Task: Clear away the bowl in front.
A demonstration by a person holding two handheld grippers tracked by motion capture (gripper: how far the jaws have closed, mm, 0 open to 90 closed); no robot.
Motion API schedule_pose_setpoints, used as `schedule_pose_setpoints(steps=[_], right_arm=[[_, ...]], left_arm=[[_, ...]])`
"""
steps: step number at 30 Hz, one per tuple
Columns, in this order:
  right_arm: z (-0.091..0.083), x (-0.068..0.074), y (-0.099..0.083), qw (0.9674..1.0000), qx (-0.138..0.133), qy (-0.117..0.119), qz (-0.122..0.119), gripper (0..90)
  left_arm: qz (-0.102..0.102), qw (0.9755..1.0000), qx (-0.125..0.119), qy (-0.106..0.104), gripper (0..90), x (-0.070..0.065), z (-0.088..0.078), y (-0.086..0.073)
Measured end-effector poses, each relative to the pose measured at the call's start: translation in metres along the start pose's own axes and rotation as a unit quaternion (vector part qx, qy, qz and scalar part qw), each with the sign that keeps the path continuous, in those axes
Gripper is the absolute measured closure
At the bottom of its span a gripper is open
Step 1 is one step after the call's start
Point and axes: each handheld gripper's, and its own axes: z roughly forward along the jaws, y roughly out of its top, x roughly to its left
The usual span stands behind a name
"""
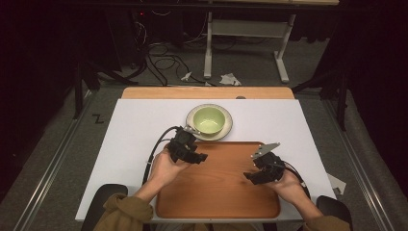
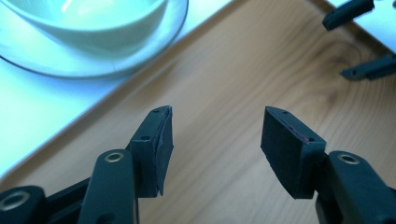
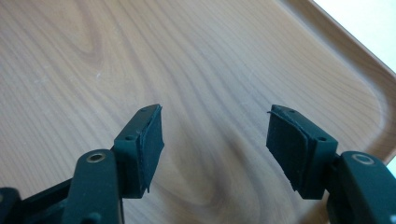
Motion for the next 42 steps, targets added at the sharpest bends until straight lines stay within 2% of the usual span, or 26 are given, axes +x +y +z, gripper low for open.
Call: schedule_pose_setpoints(steps=[4,6,8,15,19,22,26,28,30,32,36,40,42], right_arm=[[0.0,0.0,0.0,1.0,0.003,-0.001,-0.003,36.6],[0.0,0.001,0.0,1.0,0.001,-0.002,0.003,36.6],[0.001,0.0,0.0,1.0,0.002,0.0,-0.004,36.6],[0.001,0.0,0.0,1.0,0.003,-0.001,-0.003,36.6],[0.001,0.001,0.001,1.0,0.001,0.0,0.001,36.4],[0.002,0.001,0.0,1.0,0.007,0.001,-0.004,36.4],[0.003,0.002,0.001,0.9999,0.007,0.0,-0.007,36.4],[0.003,0.002,0.001,1.0,0.006,0.001,-0.005,36.4],[0.002,0.002,0.001,0.9999,0.008,0.0,-0.007,36.5],[0.002,0.003,0.001,0.9999,0.007,0.0,-0.012,36.5],[0.002,0.002,0.001,1.0,0.008,0.0,-0.005,36.5],[0.002,0.003,0.001,0.9999,0.008,-0.002,-0.01,36.5],[0.003,0.003,0.001,0.9999,0.01,-0.001,-0.011,36.4]], left_arm=[[0.0,1.0,0.005,0.006,43.5,0.004,0.001,0.008],[-0.003,0.9999,0.004,0.01,43.1,0.005,0.001,0.011],[-0.003,0.9999,0.0,0.01,43.1,0.006,0.0,0.014],[-0.002,0.9998,0.0,0.021,42.9,0.011,0.001,0.026],[-0.019,0.9995,-0.012,0.02,41.8,0.018,-0.001,0.035],[-0.014,0.9993,-0.011,0.034,41.8,0.02,-0.001,0.042],[-0.017,0.9992,-0.012,0.034,41.8,0.025,0.002,0.05],[-0.008,0.9994,-0.012,0.03,42.6,0.029,0.003,0.054],[-0.013,0.9996,-0.014,0.023,43.0,0.032,0.005,0.057],[-0.025,0.9993,-0.019,0.018,43.4,0.036,0.007,0.06],[-0.035,0.9989,-0.011,0.03,43.8,0.044,0.013,0.066],[-0.029,0.9972,0.002,0.069,43.1,0.052,0.017,0.072],[-0.039,0.9966,0.004,0.073,41.7,0.056,0.019,0.075]])
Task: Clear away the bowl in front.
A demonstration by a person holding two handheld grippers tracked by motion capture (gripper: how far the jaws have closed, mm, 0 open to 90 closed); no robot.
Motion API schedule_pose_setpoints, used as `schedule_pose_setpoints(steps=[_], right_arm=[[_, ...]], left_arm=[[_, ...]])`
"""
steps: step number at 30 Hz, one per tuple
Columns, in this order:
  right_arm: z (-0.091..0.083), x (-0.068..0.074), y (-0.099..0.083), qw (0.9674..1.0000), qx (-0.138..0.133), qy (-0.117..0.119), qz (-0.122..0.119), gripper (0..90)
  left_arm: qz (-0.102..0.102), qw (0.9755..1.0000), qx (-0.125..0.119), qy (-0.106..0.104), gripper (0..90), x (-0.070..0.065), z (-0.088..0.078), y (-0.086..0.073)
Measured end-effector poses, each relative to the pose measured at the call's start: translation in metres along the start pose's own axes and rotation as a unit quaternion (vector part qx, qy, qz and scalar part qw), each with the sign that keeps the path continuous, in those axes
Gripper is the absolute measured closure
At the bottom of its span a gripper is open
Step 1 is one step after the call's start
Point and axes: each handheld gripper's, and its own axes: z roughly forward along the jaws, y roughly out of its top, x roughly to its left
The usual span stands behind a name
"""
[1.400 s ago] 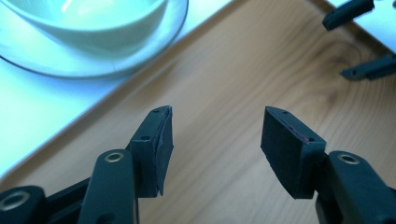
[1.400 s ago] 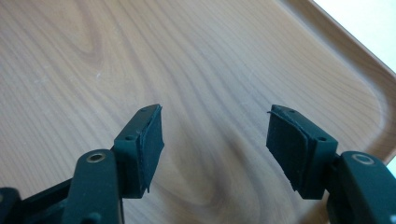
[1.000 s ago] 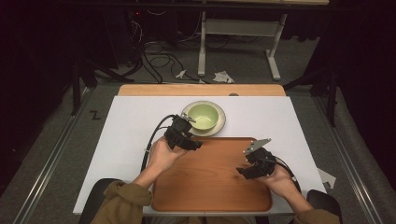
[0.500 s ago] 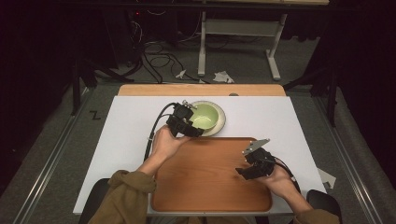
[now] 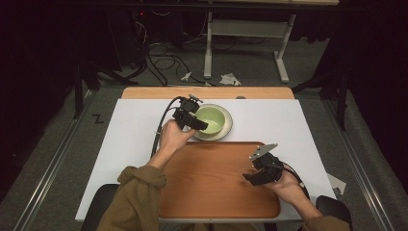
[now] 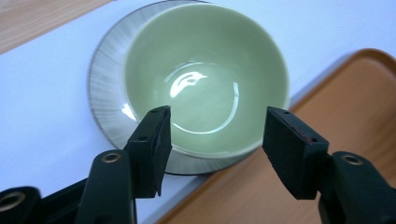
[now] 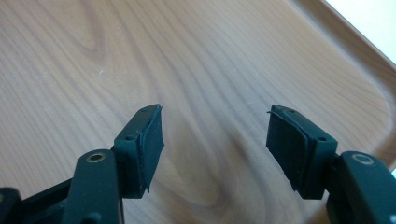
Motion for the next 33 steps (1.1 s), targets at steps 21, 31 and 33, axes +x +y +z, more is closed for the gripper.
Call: schedule_pose_setpoints(steps=[21,31,33], right_arm=[[0.001,0.002,0.0,1.0,0.004,0.004,0.003,36.3],[0.004,0.002,0.0,0.9998,0.012,0.007,-0.012,36.2],[0.003,0.001,0.001,0.9999,0.009,0.006,-0.009,36.2]], left_arm=[[-0.058,0.9968,0.05,0.024,39.4,0.026,0.037,0.014],[-0.076,0.9946,0.066,0.026,43.3,0.027,0.052,0.013],[-0.076,0.9943,0.069,0.028,43.6,0.027,0.054,0.013]])
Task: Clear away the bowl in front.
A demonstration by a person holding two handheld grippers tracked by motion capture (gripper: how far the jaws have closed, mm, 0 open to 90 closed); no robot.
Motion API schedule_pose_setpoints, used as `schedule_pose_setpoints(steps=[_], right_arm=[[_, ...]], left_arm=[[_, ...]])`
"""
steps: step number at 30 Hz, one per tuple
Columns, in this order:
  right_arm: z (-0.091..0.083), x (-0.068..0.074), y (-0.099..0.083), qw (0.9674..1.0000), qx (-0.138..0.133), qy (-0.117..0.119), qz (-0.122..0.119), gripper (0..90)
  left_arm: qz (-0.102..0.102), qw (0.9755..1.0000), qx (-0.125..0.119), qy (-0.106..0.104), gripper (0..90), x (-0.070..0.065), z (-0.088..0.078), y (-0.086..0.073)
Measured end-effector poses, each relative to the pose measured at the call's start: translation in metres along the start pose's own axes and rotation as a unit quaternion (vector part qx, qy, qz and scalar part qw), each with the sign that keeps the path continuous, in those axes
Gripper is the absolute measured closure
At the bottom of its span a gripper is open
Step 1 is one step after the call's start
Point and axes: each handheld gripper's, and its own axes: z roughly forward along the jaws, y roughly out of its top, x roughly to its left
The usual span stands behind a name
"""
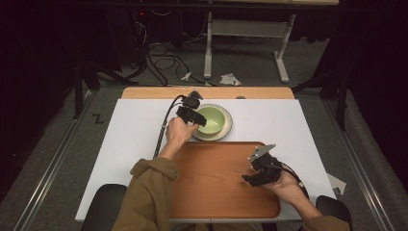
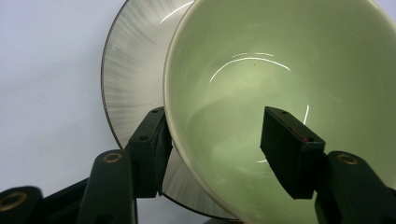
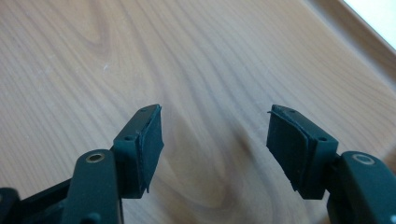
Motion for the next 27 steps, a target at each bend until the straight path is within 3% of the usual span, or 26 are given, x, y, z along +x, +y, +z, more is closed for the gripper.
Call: schedule_pose_setpoints(steps=[4,7,13,21,27], right_arm=[[0.001,0.002,0.0,1.0,0.003,0.001,-0.002,36.2],[0.0,0.001,-0.001,1.0,0.003,0.003,-0.005,36.2],[0.001,0.0,0.0,0.9999,0.006,-0.001,-0.012,36.3],[0.002,0.003,-0.001,0.9998,0.012,-0.002,-0.014,36.3],[0.003,0.003,0.0,0.9998,0.011,-0.003,-0.016,36.2]], left_arm=[[-0.01,0.9999,-0.001,0.002,47.2,0.003,0.004,0.0],[-0.003,1.0,0.002,0.006,53.9,0.004,0.01,0.0],[-0.008,0.9999,0.0,0.008,64.9,0.008,0.016,0.0],[-0.04,0.9992,0.001,-0.003,76.8,0.015,0.014,-0.001],[-0.058,0.9982,-0.007,-0.013,79.3,0.016,0.015,0.001]])
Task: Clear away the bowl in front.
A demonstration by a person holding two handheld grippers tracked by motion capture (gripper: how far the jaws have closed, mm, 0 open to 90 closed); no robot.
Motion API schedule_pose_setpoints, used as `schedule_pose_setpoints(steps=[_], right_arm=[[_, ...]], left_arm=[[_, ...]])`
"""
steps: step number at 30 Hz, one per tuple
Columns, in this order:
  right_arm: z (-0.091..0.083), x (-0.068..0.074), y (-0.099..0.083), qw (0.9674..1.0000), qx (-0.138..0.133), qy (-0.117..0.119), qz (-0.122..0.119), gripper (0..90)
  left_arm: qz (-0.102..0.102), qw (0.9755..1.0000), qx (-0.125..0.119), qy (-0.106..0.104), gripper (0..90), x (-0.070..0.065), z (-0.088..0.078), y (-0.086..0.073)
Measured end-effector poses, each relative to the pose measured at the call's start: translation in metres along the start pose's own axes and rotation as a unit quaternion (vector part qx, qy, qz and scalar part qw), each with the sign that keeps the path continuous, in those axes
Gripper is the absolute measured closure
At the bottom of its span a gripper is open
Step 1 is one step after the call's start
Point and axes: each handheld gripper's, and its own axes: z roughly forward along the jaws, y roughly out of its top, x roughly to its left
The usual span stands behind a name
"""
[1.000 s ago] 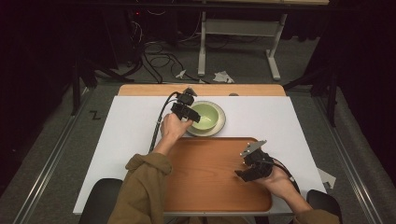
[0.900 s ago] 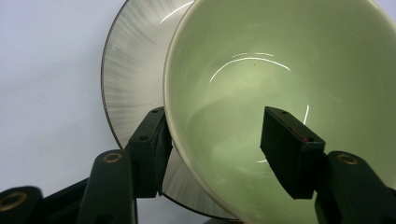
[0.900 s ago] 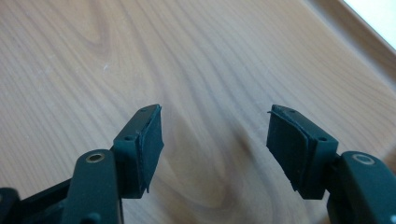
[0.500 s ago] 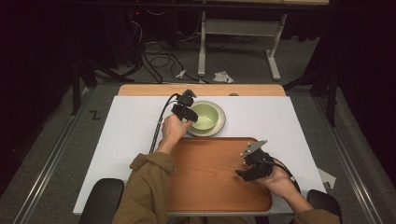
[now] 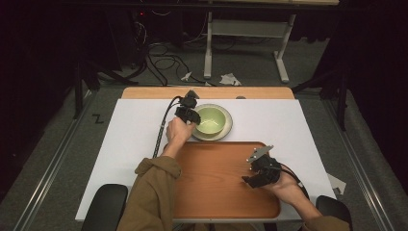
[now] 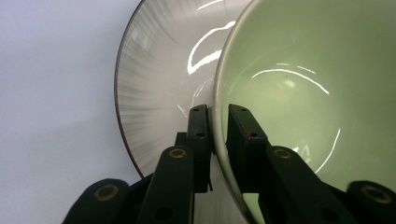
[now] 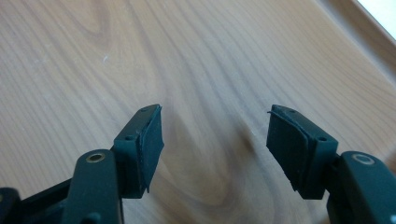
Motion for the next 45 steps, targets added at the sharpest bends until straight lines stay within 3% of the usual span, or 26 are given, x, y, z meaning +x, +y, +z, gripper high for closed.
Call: schedule_pose_setpoints(steps=[6,17,24,32,36,45], right_arm=[[-0.001,0.001,0.0,1.0,-0.001,0.002,-0.001,36.2],[0.0,0.002,0.0,1.0,-0.001,0.001,-0.003,36.2],[-0.001,0.002,0.0,1.0,-0.003,-0.002,-0.002,36.2],[-0.002,0.001,0.0,1.0,-0.009,-0.002,-0.002,36.2],[-0.001,0.002,0.0,1.0,-0.003,-0.003,-0.005,36.2],[-0.001,0.002,0.0,1.0,-0.005,-0.004,-0.005,36.2]], left_arm=[[-0.01,0.9999,-0.008,-0.008,81.4,-0.002,0.001,0.001],[0.0,0.9997,-0.021,-0.015,83.1,-0.007,-0.002,0.001],[0.037,0.9981,-0.049,-0.001,82.5,-0.017,-0.011,0.0],[0.043,0.9975,-0.055,-0.008,82.6,-0.021,-0.016,0.0],[0.054,0.9963,-0.067,-0.004,82.5,-0.022,-0.028,-0.001],[0.073,0.9945,-0.073,-0.015,82.5,-0.028,-0.045,-0.004]])
